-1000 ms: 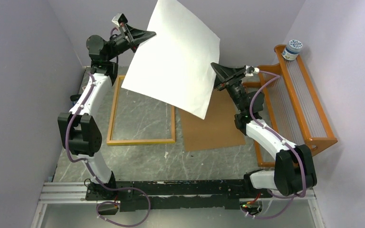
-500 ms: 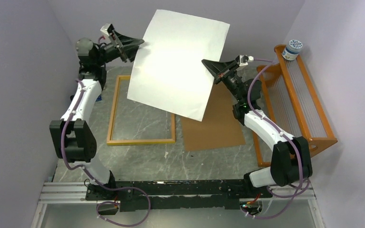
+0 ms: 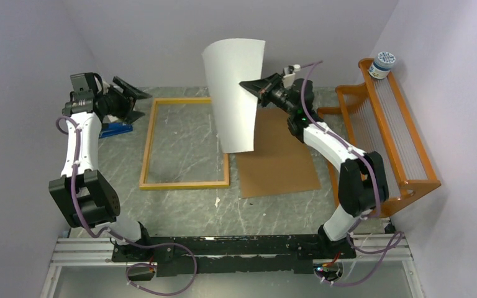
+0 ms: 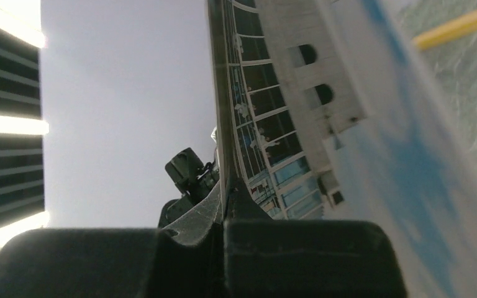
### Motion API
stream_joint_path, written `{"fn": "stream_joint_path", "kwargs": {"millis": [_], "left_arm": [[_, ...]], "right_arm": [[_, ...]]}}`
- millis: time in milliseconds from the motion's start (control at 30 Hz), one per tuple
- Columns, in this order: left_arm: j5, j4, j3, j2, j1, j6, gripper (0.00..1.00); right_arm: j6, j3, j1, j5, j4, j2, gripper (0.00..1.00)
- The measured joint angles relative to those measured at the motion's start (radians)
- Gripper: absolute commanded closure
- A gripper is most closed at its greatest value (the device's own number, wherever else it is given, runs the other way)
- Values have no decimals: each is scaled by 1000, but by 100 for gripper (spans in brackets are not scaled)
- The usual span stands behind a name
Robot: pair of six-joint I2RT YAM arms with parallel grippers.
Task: Put the photo into the frame
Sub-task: Turn over the photo from the photo frame.
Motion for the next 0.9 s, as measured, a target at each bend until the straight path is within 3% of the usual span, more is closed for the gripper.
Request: {"fn": "stream_joint_path", "kwargs": {"millis": [133, 433, 767, 900], "left_arm": [[-149, -148, -37, 5, 38, 129, 22], [-363, -249, -61, 2, 73, 207, 23], [-404, -246, -132, -20, 116, 236, 24], [-404, -241, -180, -20, 116, 246, 25]], "right_arm": [[-12, 129, 68, -7, -99, 117, 100], [-6, 359, 200, -26, -169, 288, 100], [-42, 351, 200, -19, -252, 340, 100], [-102, 347, 199, 5, -314, 441, 100]]}}
